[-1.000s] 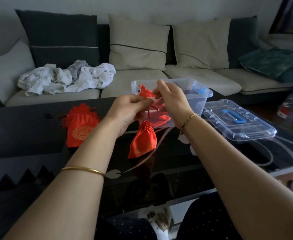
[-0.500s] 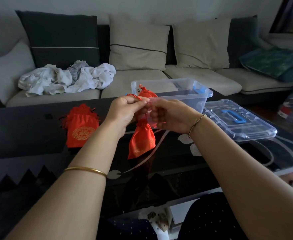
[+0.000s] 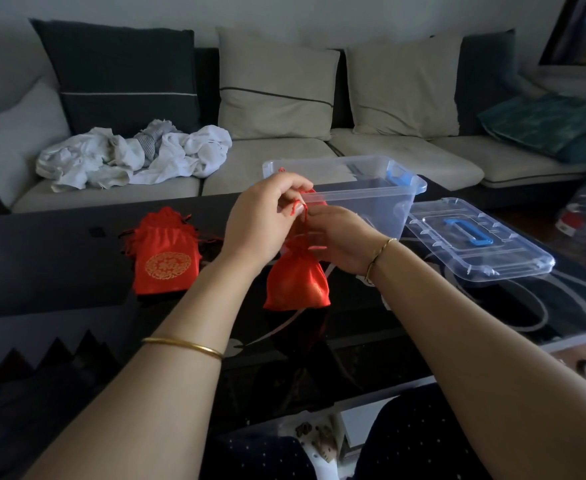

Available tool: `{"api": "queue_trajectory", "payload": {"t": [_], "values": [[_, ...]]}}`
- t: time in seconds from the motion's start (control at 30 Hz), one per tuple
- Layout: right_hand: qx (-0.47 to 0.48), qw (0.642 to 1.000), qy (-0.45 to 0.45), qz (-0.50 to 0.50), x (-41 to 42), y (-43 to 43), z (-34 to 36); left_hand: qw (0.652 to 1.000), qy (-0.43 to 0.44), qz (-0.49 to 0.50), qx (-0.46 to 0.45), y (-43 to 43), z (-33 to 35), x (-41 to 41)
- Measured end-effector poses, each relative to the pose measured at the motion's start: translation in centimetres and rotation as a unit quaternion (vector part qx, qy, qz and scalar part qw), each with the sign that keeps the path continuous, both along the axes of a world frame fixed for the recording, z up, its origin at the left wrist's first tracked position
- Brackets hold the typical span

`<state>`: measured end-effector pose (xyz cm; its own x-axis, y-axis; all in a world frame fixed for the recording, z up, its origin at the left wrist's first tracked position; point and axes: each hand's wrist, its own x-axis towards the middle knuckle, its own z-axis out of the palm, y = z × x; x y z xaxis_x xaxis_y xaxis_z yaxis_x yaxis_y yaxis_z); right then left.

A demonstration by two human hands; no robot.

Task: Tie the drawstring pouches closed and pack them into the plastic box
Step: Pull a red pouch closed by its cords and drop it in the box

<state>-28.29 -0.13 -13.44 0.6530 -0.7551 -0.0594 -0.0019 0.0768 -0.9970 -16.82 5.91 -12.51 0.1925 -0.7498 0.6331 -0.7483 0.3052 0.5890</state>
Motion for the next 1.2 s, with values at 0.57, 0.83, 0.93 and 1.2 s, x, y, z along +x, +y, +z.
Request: {"api": "queue_trajectory", "payload": {"t": [0.57,0.83,0.93,1.2], "values": [[-0.053,0.996,-0.003,-0.075,0.0,0.1,0.7,0.987,0.16,0.01,0.005,-0.9,-1.1,1.2],[0.012,0.985,-0.05,-0.163,-0.3,-0.6,0.5,0.956,0.273,0.049,0.095,-0.8,-1.5,1.7],[0.182,0.957,-0.172,-0.148,-0.4,-0.7,0.4,0.948,0.272,0.108,0.124,-0.9,-1.7,1.7],[0.313,0.9,-0.252,-0.168,-0.5,-1.3,-0.6,0.725,0.681,-0.083,0.049,-0.6,-0.4,1.3]]}}
